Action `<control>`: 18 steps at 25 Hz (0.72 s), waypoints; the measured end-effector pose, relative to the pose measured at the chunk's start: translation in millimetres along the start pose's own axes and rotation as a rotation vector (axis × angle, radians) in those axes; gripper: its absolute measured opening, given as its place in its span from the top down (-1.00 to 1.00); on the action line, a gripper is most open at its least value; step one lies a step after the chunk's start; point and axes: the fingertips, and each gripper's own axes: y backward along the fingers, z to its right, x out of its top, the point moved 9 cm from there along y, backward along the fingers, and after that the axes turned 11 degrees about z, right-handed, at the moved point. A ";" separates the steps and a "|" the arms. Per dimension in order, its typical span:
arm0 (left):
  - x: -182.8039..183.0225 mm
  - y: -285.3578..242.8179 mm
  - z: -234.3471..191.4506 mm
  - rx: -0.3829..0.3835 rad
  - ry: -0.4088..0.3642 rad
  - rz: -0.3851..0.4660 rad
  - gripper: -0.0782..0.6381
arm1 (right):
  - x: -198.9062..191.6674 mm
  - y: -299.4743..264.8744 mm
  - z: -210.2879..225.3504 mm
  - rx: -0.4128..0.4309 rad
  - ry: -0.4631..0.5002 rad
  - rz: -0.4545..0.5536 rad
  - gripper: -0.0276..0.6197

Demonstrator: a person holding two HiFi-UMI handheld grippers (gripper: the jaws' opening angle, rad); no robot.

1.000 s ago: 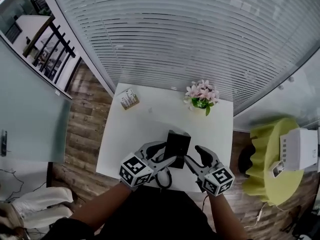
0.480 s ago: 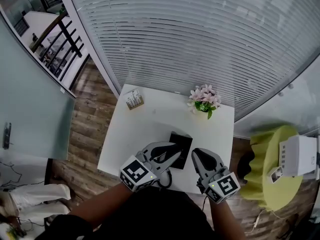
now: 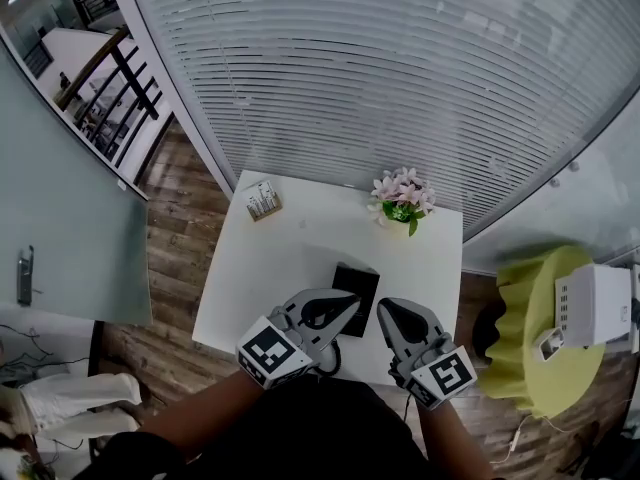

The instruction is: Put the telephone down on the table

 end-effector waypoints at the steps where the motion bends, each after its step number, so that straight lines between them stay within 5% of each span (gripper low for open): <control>1: 1.1 -0.3 0.3 0.000 -0.002 0.003 0.75 | 1.0 -0.3 -0.5 0.002 0.005 0.000 0.83; 18: 1.7 -8.1 1.6 0.000 -0.015 0.008 0.75 | 4.5 -1.2 0.9 0.010 0.019 0.010 0.84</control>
